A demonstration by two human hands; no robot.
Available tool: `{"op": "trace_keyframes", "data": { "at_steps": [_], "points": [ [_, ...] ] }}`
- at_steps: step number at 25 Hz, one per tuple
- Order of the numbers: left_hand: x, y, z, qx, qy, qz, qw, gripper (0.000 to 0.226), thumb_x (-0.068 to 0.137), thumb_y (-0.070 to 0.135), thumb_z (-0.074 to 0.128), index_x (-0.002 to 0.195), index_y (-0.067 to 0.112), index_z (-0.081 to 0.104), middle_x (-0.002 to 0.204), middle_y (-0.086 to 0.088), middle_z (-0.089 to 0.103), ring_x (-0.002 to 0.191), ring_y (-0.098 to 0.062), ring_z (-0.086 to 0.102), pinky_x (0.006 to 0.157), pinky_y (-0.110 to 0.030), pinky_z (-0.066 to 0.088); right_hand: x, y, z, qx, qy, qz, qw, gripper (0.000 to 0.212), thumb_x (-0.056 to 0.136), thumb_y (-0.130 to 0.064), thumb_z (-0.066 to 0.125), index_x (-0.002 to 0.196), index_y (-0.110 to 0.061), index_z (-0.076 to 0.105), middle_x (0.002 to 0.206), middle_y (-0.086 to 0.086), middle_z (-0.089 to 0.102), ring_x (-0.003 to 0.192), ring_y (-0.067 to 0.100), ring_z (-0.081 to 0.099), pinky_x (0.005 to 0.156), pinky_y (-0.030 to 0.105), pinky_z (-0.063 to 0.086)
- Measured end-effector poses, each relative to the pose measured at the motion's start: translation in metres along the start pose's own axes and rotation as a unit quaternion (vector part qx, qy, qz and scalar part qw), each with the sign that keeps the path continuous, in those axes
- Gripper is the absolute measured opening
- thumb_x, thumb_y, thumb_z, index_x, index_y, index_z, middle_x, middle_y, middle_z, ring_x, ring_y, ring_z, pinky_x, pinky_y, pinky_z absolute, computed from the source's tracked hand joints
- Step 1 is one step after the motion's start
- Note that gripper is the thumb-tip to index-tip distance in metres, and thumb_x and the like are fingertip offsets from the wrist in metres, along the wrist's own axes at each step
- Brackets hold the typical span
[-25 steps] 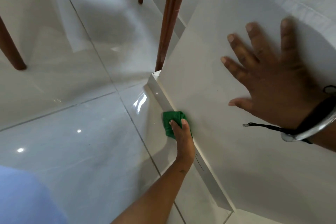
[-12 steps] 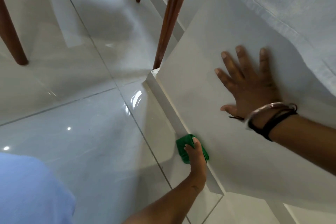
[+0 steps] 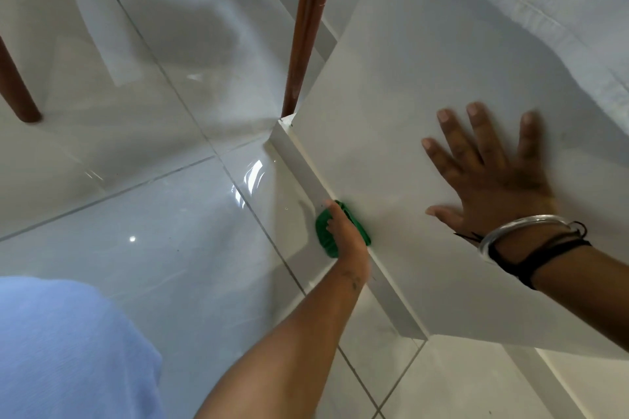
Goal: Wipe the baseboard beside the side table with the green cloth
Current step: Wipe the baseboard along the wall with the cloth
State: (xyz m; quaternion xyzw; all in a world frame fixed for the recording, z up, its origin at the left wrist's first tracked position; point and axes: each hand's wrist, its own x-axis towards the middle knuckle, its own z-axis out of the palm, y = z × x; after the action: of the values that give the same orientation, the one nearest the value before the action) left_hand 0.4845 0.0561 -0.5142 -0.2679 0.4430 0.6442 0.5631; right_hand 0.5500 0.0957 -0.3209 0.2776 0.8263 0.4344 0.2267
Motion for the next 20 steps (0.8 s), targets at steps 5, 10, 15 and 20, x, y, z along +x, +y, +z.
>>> {"op": "trace_keyframes", "data": {
  "at_steps": [5, 10, 15, 20],
  "points": [
    [0.027, 0.033, 0.009, -0.012, -0.007, 0.07, 0.997, 0.054, 0.086, 0.073, 0.04, 0.094, 0.026, 0.066, 0.107, -0.006, 0.067, 0.099, -0.024, 0.064, 0.094, -0.043, 0.054, -0.002, 0.003, 0.002, -0.021, 0.007, -0.008, 1.0, 0.102, 0.076, -0.07, 0.049, 0.156, -0.021, 0.009, 0.165, 0.013, -0.01, 0.149, 0.039, -0.014, 0.103, 0.064, -0.031],
    [0.041, 0.051, 0.007, 0.0, -0.015, 0.06, 0.998, 0.064, 0.085, 0.074, 0.039, 0.117, 0.024, 0.062, 0.127, -0.007, 0.064, 0.112, -0.025, 0.061, 0.102, -0.045, 0.05, -0.001, 0.001, 0.003, -0.036, 0.016, 0.002, 0.999, 0.1, 0.079, -0.075, 0.037, 0.156, -0.022, 0.001, 0.163, 0.014, -0.018, 0.148, 0.04, -0.017, 0.102, 0.066, -0.03],
    [0.026, 0.018, -0.008, 0.011, -0.028, 0.035, 0.999, 0.069, 0.088, 0.071, 0.039, 0.131, 0.02, 0.057, 0.13, -0.01, 0.062, 0.119, -0.027, 0.059, 0.104, -0.045, 0.049, 0.0, -0.002, 0.001, -0.014, 0.034, 0.012, 0.999, 0.1, 0.076, -0.077, 0.035, 0.156, -0.023, 0.011, 0.165, 0.012, -0.011, 0.15, 0.038, -0.014, 0.105, 0.064, -0.029],
    [-0.003, -0.041, -0.018, 0.024, -0.03, -0.032, 0.999, 0.068, 0.087, 0.07, 0.042, 0.126, 0.017, 0.058, 0.122, -0.014, 0.065, 0.11, -0.03, 0.063, 0.1, -0.048, 0.052, -0.002, -0.002, -0.001, -0.012, 0.035, 0.017, 0.999, 0.098, 0.075, -0.078, 0.034, 0.155, -0.023, 0.017, 0.166, 0.01, -0.004, 0.151, 0.037, -0.01, 0.107, 0.062, -0.031]
  ]
}}
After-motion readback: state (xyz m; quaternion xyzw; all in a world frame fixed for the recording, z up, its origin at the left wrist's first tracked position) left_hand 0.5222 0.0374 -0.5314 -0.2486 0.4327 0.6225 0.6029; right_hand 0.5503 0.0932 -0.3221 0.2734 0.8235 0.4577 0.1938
